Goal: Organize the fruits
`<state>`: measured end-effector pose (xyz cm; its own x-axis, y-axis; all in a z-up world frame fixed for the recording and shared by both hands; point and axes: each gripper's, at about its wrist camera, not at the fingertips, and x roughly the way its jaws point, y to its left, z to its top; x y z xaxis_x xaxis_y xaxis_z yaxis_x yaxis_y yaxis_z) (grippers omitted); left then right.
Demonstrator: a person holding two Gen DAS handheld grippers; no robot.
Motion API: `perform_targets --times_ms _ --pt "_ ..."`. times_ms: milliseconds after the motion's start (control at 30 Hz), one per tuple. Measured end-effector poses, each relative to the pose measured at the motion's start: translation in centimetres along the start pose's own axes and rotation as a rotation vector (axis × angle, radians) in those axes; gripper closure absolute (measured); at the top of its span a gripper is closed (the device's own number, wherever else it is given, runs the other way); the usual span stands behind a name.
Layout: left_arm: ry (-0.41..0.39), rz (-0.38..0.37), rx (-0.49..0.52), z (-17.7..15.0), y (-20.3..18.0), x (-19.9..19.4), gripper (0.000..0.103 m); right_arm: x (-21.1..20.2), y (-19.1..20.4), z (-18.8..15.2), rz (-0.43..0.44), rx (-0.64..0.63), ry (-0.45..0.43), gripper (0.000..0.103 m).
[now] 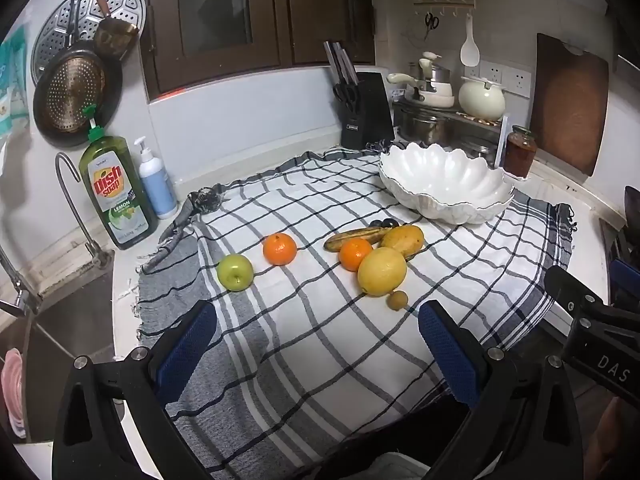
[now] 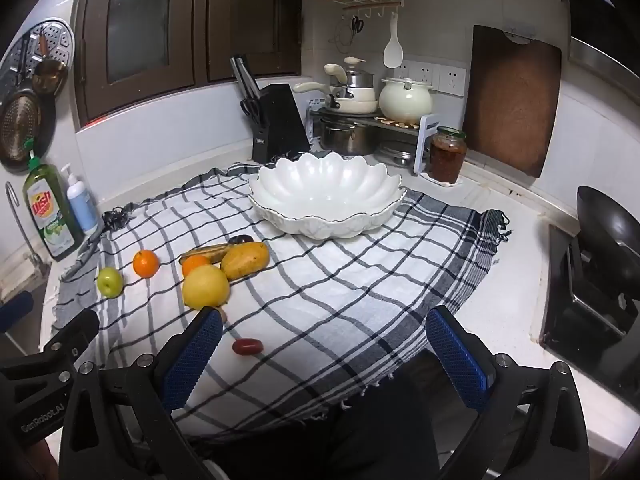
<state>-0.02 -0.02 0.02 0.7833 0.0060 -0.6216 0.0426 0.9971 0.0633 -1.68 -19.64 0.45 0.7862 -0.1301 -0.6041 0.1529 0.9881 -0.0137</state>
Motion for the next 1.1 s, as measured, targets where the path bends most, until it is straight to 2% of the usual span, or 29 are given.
perform_targets --times_ms 1100 --pt "-0.011 0.005 0.004 -0.05 -0.09 -0.35 0.0 -0.1 -0.28 -0.19 0.003 0.006 -0.007 0.0"
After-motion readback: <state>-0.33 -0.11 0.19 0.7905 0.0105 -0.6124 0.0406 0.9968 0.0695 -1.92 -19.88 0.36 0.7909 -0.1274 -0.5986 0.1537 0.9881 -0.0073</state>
